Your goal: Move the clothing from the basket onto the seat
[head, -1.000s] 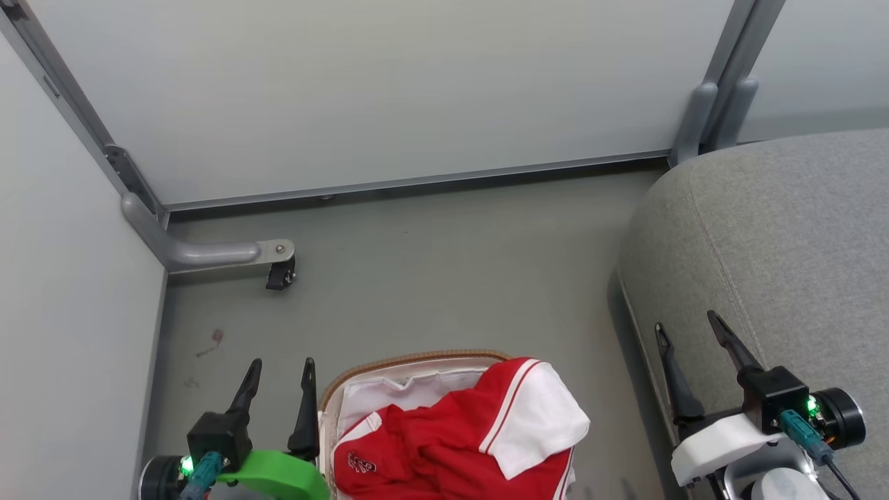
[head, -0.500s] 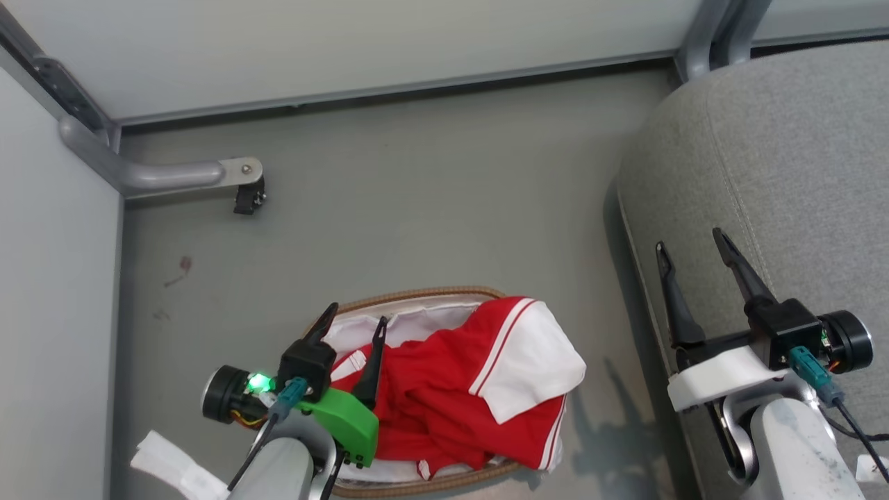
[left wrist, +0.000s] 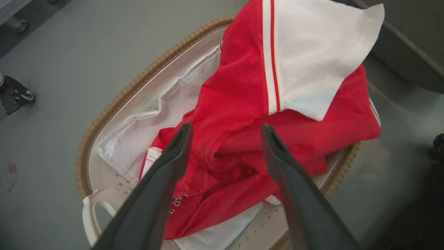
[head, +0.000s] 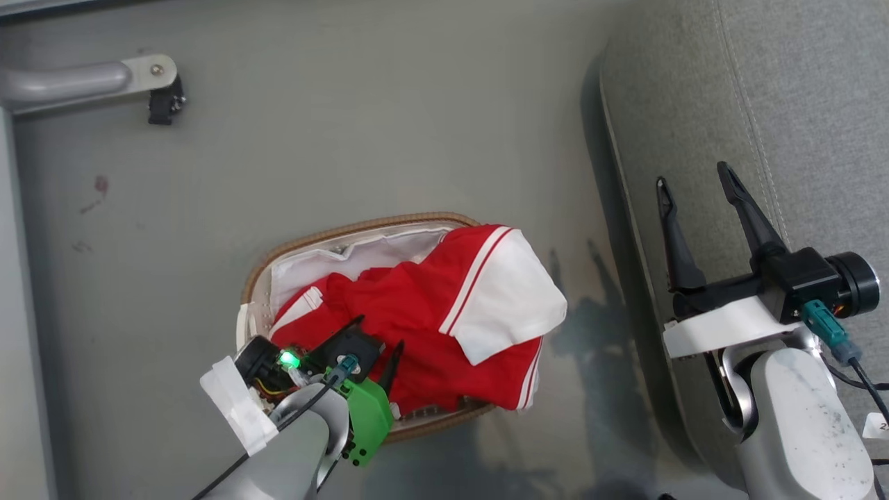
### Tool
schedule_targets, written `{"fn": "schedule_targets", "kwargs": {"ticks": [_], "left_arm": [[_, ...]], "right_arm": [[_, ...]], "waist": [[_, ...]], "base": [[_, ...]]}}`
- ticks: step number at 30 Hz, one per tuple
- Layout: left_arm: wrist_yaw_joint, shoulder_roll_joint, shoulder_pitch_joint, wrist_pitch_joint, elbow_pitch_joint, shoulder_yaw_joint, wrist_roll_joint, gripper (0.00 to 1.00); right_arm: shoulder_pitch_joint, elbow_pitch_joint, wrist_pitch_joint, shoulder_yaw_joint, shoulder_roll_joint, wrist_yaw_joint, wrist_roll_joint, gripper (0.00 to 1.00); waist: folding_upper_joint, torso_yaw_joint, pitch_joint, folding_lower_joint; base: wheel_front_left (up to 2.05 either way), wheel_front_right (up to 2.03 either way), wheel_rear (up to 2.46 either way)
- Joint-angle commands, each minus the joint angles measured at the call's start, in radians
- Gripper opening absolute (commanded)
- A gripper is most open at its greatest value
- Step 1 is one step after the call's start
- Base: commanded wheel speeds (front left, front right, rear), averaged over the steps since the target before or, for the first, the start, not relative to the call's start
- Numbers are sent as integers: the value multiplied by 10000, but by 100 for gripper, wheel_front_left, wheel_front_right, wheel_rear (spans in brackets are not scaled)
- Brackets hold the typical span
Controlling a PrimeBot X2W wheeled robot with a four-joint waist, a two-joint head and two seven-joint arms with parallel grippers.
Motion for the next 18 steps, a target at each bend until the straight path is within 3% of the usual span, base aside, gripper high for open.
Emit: {"fn": "schedule_targets", "kwargs": {"ticks": [1, 9, 18], "left_arm": [[-41, 82, -359, -10, 201, -117, -47, 100], [-43, 241, -1515, 12, 1576, -991, -56, 100], [-42, 487, -2357, 175, 2191, -1480, 2, 100]], "right_arm": [[-196, -86, -25, 28, -34, -10, 64, 100], [-618, -294, -25, 187, -33, -10, 342, 100], [-939, -437, -25, 249, -33, -10, 535, 100]], "waist": [[-1, -573, 906, -2], [-1, -972, 1965, -2], [-1, -1248, 2906, -2]], "base": [[0, 0, 0], [0, 0, 0], [0, 0, 0]]}}
